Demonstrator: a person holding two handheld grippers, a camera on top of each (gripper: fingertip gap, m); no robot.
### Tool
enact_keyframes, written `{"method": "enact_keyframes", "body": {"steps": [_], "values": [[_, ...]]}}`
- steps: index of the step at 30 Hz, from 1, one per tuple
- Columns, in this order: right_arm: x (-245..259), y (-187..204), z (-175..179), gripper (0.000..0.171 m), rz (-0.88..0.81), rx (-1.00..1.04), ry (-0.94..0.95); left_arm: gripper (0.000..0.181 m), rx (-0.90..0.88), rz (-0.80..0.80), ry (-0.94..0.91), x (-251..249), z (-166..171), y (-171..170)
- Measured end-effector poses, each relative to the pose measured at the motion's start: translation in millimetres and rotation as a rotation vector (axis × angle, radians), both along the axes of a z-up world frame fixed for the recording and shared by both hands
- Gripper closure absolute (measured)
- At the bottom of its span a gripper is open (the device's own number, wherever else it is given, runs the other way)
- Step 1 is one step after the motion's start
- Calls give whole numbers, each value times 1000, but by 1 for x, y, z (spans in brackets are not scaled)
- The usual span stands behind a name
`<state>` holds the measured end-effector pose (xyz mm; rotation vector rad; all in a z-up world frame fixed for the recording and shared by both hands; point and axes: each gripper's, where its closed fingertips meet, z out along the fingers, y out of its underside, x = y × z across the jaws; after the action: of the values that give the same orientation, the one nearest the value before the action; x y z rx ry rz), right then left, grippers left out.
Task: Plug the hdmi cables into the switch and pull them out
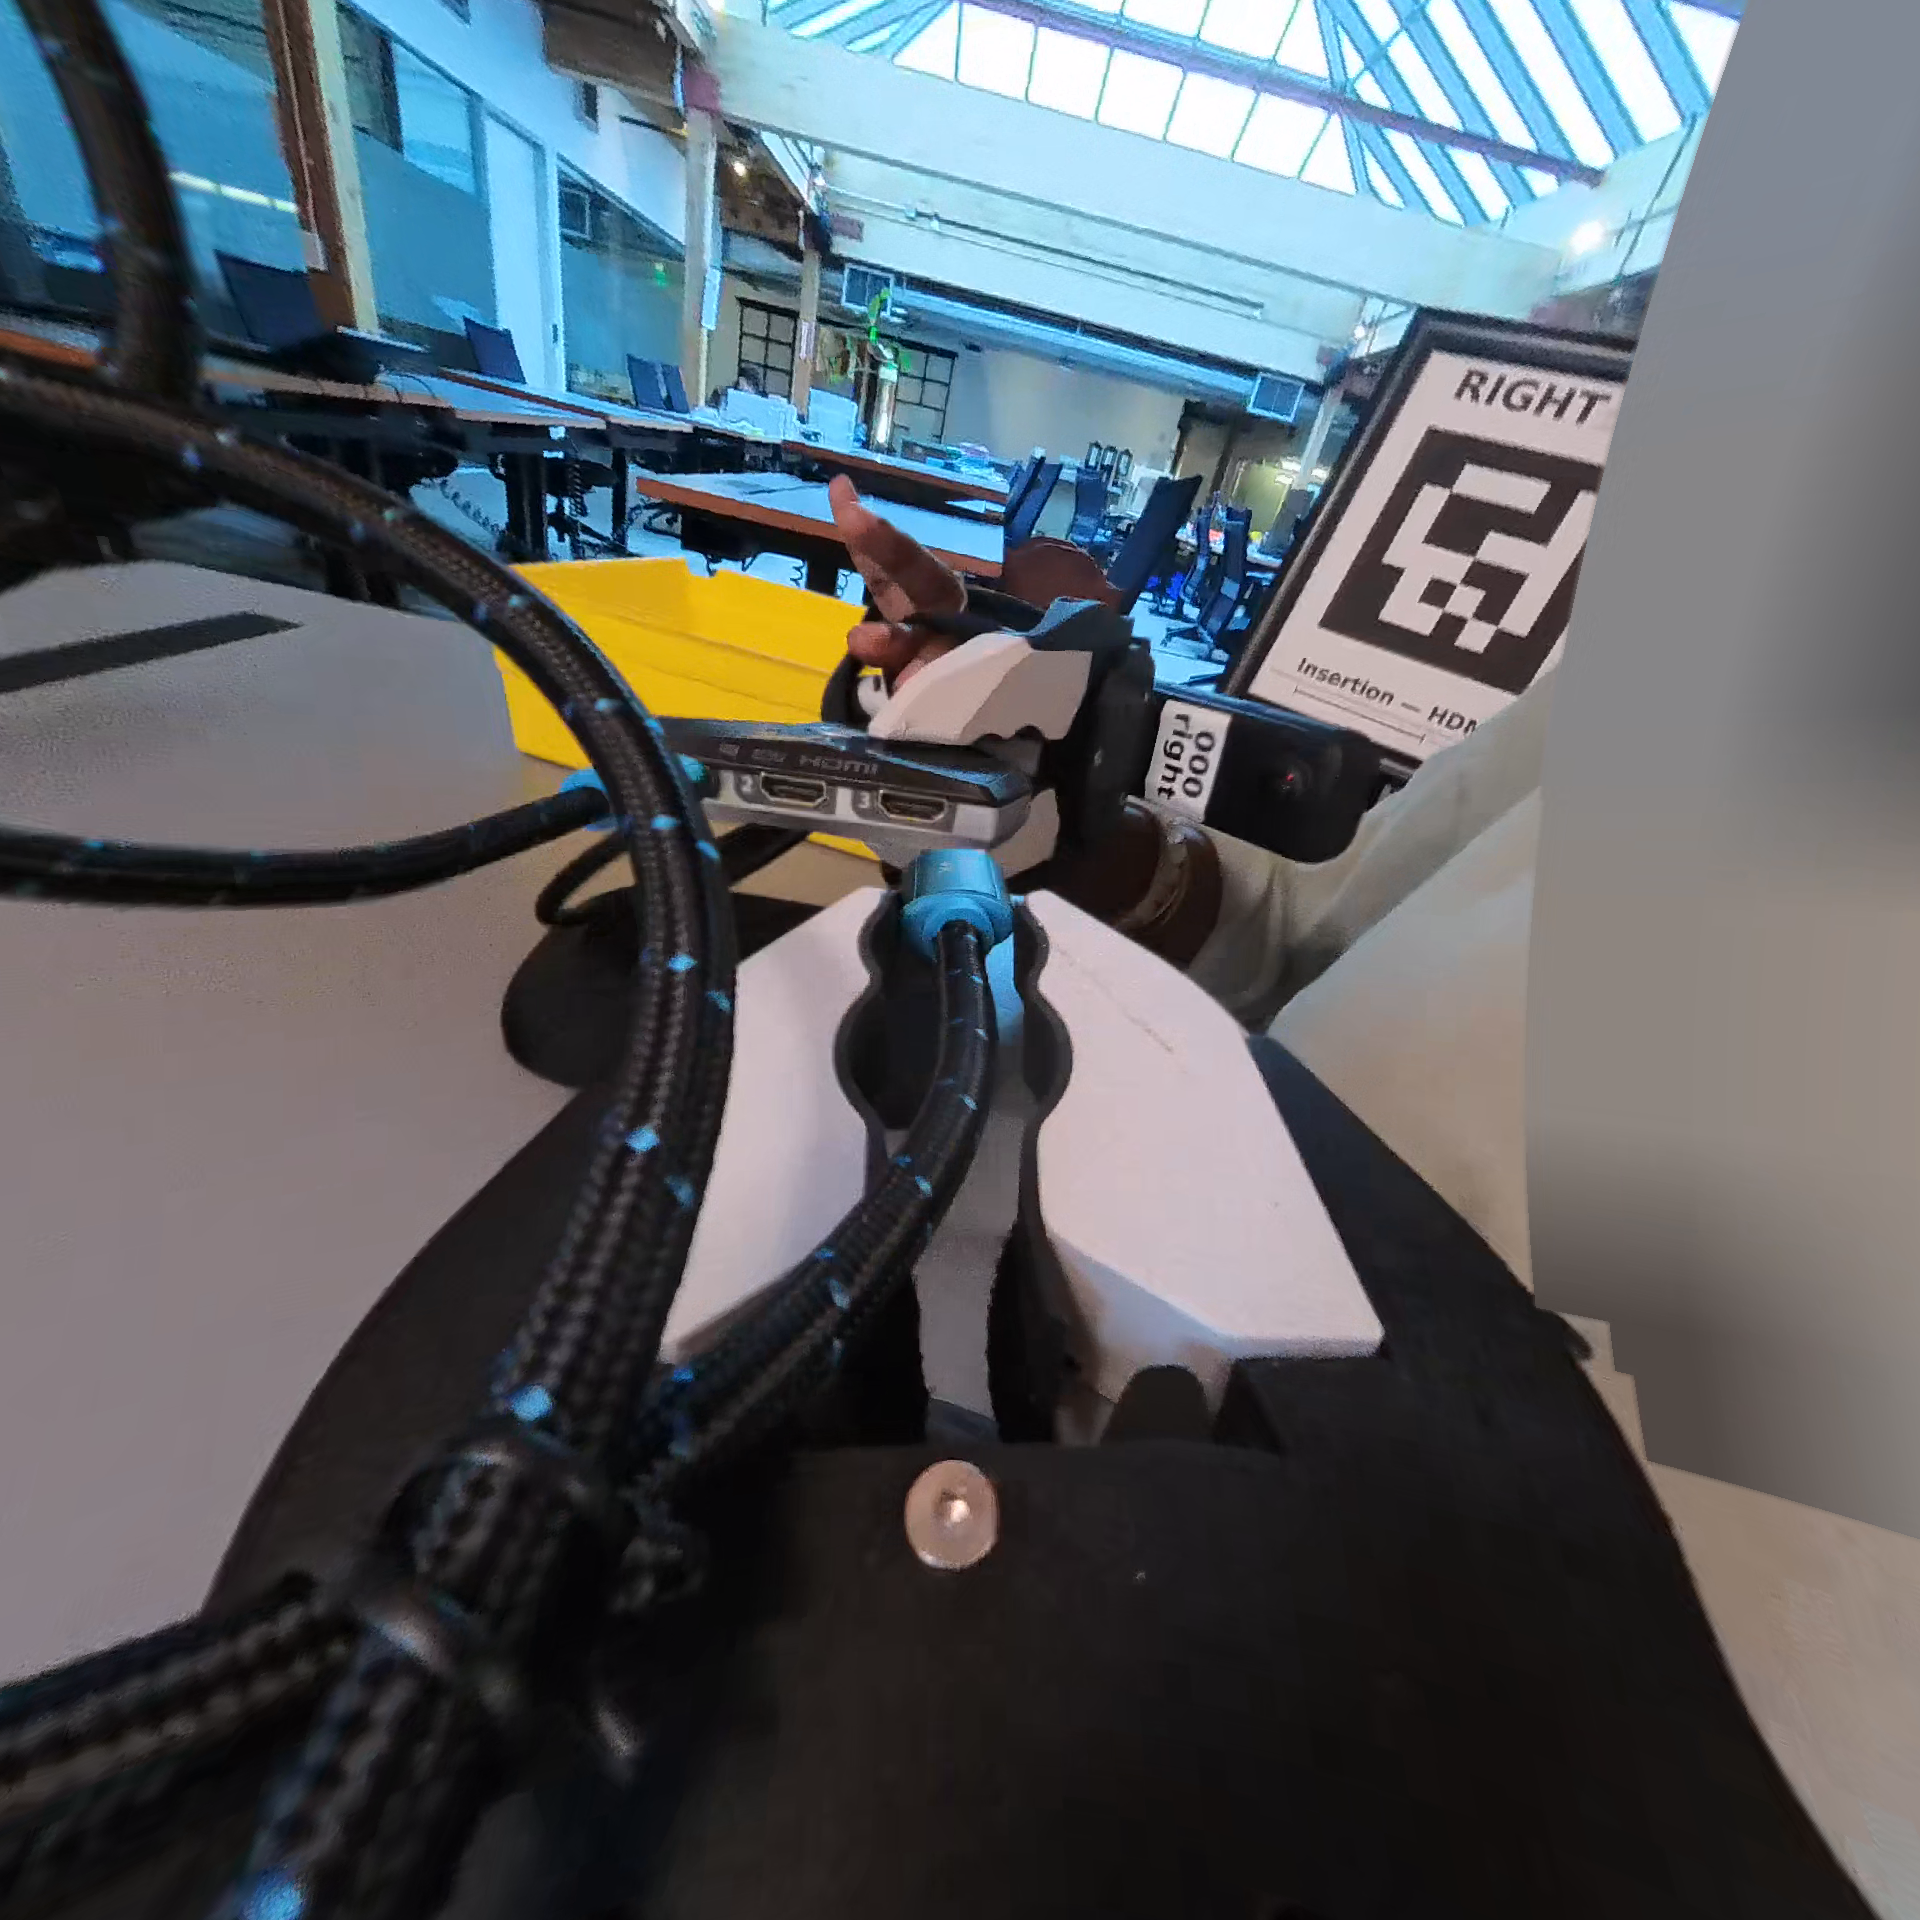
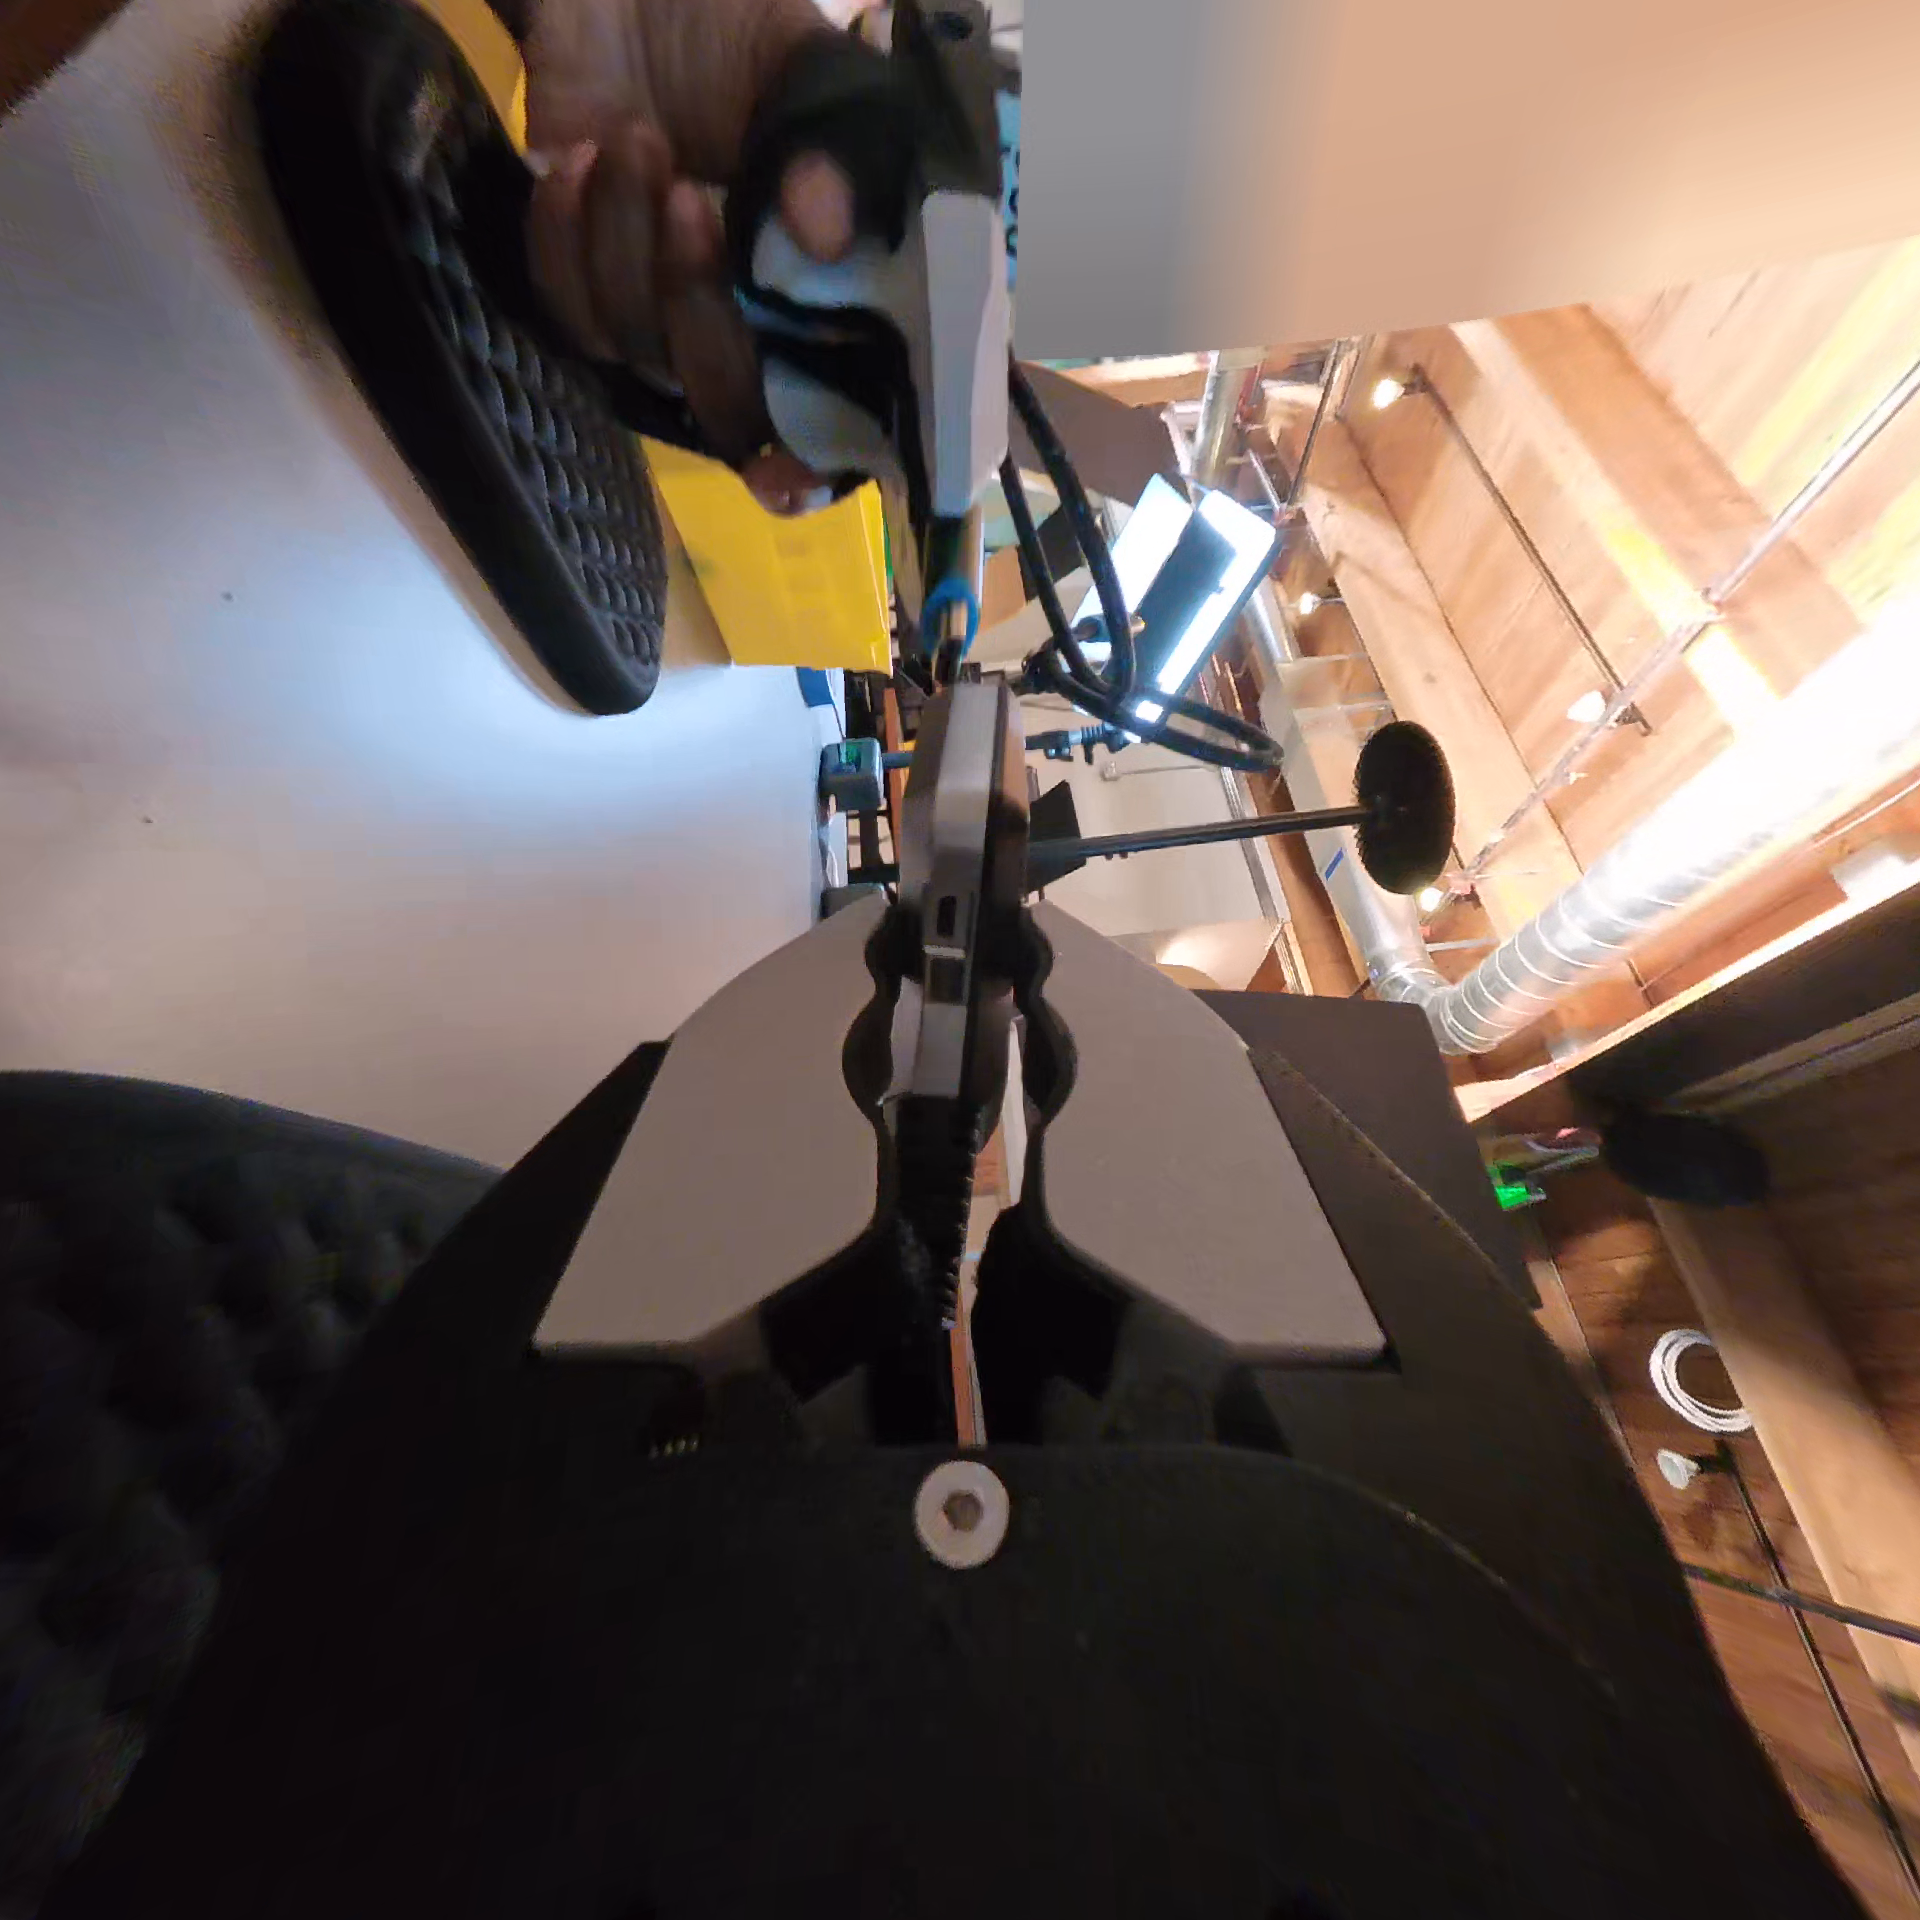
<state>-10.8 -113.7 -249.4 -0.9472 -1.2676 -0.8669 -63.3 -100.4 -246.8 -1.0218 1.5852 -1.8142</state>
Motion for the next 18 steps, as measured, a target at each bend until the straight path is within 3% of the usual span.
{"method": "enact_keyframes", "body": {"steps": [18], "values": [[-34, -14, 7, 150, 110, 9, -215, 162, 61, -122, -138, -17, 6, -13]]}}
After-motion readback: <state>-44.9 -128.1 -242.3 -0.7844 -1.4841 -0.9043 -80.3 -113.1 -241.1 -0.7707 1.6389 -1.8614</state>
